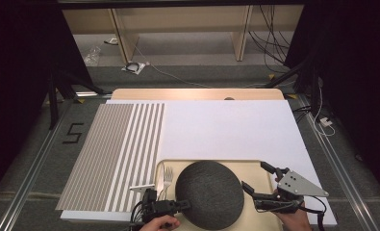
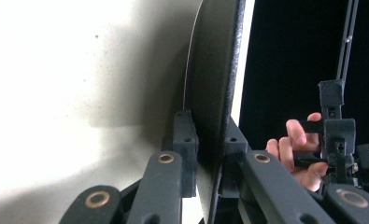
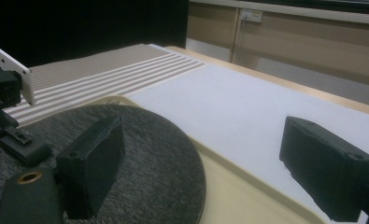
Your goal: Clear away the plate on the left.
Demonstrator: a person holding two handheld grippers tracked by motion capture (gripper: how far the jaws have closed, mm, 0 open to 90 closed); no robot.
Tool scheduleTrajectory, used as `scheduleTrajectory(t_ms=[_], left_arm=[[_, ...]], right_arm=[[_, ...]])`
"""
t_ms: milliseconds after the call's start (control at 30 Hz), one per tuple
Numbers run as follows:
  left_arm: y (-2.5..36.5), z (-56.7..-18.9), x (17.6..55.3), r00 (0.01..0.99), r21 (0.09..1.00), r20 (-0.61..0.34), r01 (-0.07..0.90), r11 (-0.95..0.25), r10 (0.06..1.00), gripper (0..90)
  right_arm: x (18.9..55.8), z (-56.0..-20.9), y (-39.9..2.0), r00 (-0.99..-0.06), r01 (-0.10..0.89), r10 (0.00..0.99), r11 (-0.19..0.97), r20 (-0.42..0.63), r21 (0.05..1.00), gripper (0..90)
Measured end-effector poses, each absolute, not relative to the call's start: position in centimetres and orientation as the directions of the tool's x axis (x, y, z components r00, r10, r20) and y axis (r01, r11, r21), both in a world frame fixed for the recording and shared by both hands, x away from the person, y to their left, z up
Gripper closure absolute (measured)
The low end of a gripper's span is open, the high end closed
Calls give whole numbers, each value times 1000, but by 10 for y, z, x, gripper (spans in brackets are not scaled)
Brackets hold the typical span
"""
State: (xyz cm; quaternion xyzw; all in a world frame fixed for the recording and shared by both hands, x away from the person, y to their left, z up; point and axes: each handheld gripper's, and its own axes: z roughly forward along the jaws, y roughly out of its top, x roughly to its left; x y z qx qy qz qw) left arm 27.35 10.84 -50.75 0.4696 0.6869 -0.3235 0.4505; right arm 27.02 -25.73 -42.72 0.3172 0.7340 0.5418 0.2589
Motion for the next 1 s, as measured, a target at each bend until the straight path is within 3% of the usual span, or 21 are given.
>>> scheduleTrajectory(t_ms=[1000], left_arm=[[103, -511, 276, -126, -1, -905, 956, 293, 407, 829]], right_arm=[[271, -428, -256, -669, 184, 742, 216, -39, 959, 153]])
